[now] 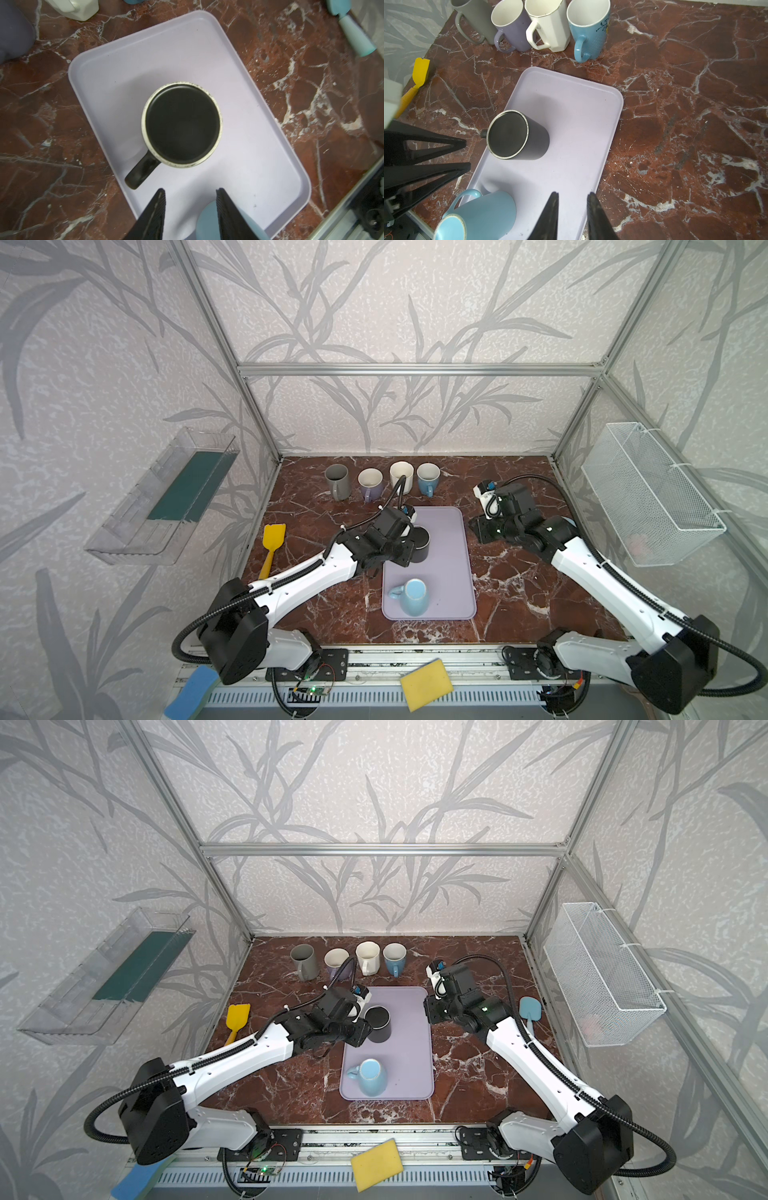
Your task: Turn the mug right side up
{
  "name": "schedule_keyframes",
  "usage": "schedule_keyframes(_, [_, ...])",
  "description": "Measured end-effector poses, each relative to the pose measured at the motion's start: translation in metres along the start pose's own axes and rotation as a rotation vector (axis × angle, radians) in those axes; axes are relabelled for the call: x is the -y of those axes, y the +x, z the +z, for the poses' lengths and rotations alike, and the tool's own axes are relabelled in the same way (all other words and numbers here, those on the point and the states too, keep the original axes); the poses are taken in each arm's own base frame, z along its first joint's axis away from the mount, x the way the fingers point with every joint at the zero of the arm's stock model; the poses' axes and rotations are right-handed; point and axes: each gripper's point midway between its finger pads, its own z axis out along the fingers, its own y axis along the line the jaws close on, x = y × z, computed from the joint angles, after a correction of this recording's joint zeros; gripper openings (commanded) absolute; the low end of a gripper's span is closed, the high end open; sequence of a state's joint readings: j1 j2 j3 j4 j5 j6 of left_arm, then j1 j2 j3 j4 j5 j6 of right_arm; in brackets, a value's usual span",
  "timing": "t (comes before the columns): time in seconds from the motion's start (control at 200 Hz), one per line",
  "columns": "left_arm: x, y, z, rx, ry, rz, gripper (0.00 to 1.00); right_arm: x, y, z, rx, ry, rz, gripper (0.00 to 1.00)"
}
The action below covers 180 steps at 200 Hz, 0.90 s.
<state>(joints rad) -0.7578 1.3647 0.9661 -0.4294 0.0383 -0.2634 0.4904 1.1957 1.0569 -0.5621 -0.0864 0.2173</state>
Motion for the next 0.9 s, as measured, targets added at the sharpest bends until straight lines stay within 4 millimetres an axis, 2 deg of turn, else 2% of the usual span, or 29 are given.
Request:
schedule_keyframes(0.115, [-0.012,0.004,0.0,-0.014,-0.061,0.035,0.45,0.0,0.001,-0.003,0.001,0.003,-0.002,0.26])
schedule_keyframes(0.135, [-0.014,0.004,0.0,-0.014,-0.071,0.041,0.47,0.001,0.001,-0.004,0.001,0.004,-0.002,0.26])
schedule_keyframes(0.165, [-0.016,0.004,-0.001,-0.015,-0.082,0.049,0.57,0.001,0.001,-0.004,0.001,0.006,-0.002,0.26])
schedule_keyframes(0.255, [-0.022,0.004,-0.001,-0.016,-0.099,0.074,0.63,0.001,0.001,-0.006,0.003,0.008,-0.001,0.26])
schedule_keyframes(0.435, [-0.037,0.0,0.001,-0.015,-0.114,0.08,0.63,0.002,0.003,-0.007,-0.001,0.01,-0.001,0.27])
schedule_keyframes(0.605, [-0.051,0.002,0.014,-0.041,-0.108,0.065,0.63,0.004,0.004,-0.01,-0.003,0.019,-0.001,0.27])
schedule_keyframes(0.9, [-0.043,0.009,0.03,-0.08,-0.034,0.09,0.63,0.009,0.009,-0.014,-0.006,0.035,0.001,0.28])
